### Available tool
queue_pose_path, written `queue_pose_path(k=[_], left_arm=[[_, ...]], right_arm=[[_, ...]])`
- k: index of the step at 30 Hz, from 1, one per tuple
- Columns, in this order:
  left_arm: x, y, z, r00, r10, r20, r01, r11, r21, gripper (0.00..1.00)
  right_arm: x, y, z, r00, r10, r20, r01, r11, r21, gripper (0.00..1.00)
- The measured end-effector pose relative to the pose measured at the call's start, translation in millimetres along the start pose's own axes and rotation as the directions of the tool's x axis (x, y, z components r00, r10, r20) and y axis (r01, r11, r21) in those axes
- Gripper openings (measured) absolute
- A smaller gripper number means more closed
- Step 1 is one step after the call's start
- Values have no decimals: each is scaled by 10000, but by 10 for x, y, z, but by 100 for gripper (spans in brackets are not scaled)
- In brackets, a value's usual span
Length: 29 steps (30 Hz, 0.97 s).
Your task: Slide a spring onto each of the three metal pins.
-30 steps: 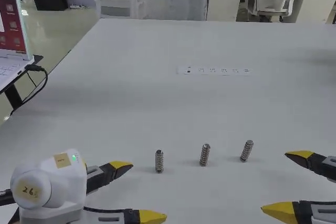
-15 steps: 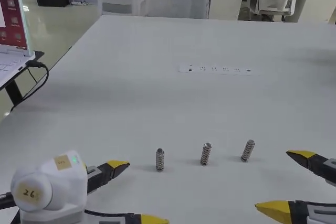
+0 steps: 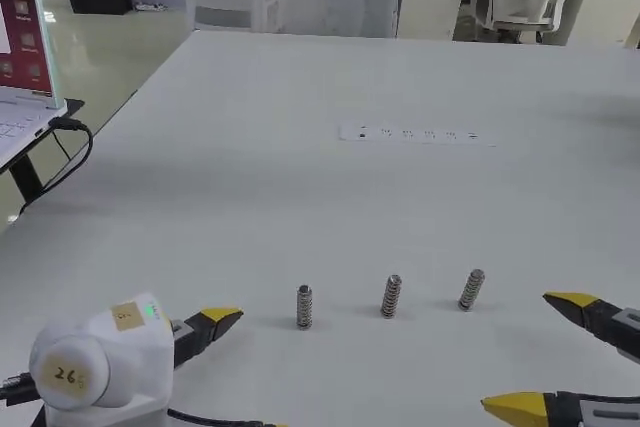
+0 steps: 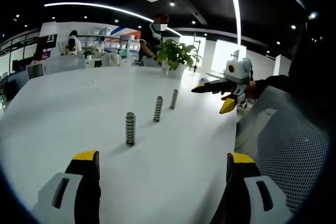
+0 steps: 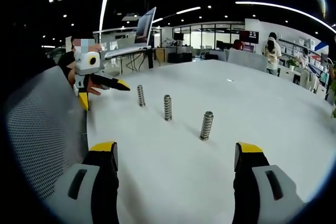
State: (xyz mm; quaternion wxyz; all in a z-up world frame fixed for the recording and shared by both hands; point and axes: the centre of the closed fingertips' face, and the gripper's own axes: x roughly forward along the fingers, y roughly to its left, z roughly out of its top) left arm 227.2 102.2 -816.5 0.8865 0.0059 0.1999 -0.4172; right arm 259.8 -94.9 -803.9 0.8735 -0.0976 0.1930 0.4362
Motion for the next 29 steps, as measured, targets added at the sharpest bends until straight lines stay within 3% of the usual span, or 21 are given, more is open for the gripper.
queue_pose_path(k=[29], left_arm=[[13, 3, -13, 10000, 82, -42, -82, 10000, -53, 98]], right_arm=[[6, 54, 26, 9999, -7, 158, 7, 10000, -53, 92]])
